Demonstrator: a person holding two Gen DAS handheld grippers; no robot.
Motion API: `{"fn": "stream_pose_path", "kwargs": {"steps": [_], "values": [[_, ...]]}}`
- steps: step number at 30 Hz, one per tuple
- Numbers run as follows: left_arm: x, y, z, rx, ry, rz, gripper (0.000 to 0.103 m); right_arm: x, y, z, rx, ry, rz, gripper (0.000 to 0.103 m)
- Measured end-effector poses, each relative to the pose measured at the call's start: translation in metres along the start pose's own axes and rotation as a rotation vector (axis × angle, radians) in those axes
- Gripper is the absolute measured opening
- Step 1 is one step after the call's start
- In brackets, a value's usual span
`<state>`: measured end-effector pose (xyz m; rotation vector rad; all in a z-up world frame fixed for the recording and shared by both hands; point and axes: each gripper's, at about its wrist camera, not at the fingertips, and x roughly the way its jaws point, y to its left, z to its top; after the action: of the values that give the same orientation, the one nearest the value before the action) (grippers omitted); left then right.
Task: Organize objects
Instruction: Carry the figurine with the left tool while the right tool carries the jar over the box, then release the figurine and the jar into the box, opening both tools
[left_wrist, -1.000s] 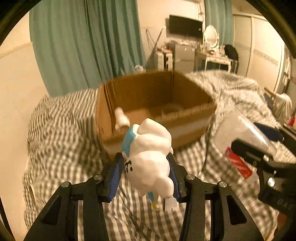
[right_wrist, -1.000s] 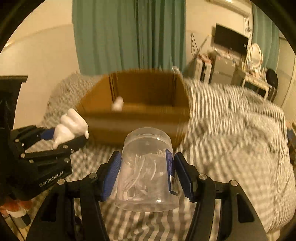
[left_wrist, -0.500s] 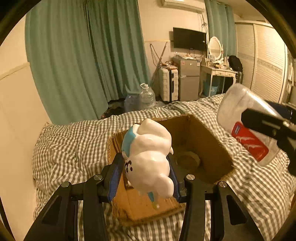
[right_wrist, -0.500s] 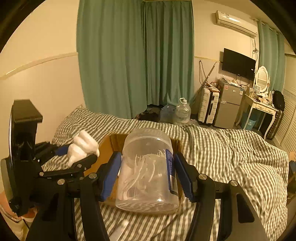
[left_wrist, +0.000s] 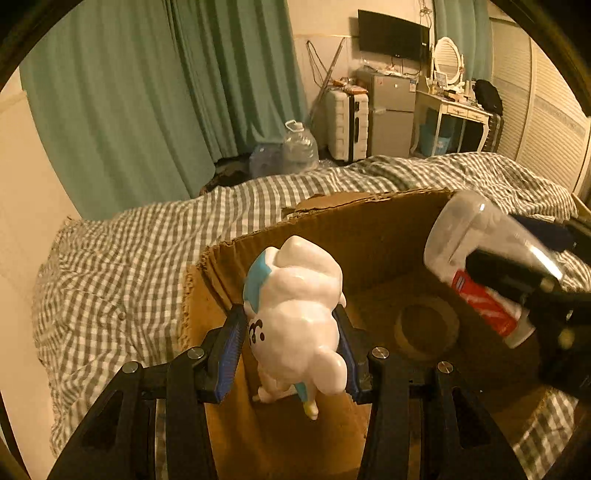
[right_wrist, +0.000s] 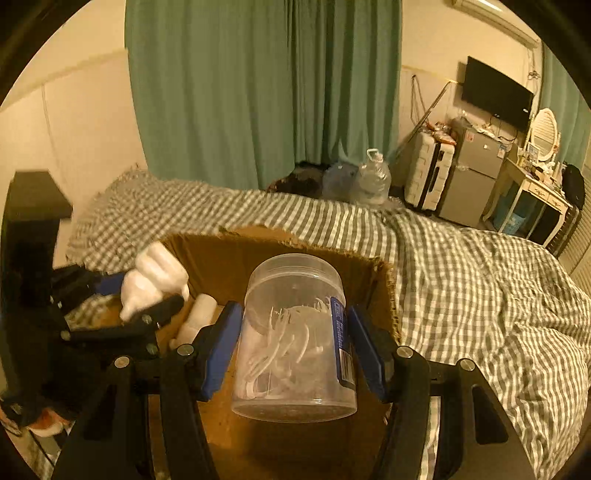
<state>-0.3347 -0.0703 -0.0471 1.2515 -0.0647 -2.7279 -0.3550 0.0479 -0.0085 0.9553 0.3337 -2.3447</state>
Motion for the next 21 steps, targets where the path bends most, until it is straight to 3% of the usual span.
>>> {"fn": "stream_pose_path", "kwargs": {"steps": [5,12,13,15,16,17,21], "values": [[0.013,-0.002,0.001,0.01,0.026,-0.007,0.047,0.018,-0.004,-0.006,-0.014,0.012,0.008,0.059],[0.016,-0.001,0.001,0.005,0.029,-0.027,0.051,0.012,-0.008,-0.009,0.003,-0.008,0.027,0.059],[0.014,-0.002,0.001,0.01,0.023,-0.017,0.064,0.008,-0.007,-0.01,0.009,-0.02,0.031,0.06],[0.008,-0.007,0.002,0.026,0.002,0.049,0.086,-0.002,-0.006,-0.009,0.013,-0.054,0.032,0.069],[0.003,-0.008,0.002,0.03,-0.015,0.061,0.087,-0.006,-0.007,-0.008,0.014,-0.066,0.027,0.08],[-0.002,-0.009,0.002,0.031,-0.023,0.057,0.087,-0.015,-0.008,-0.009,0.021,-0.081,0.017,0.083],[-0.022,-0.006,0.004,-0.013,-0.024,0.04,0.087,-0.04,-0.012,-0.009,0.037,-0.083,0.02,0.083]]}}
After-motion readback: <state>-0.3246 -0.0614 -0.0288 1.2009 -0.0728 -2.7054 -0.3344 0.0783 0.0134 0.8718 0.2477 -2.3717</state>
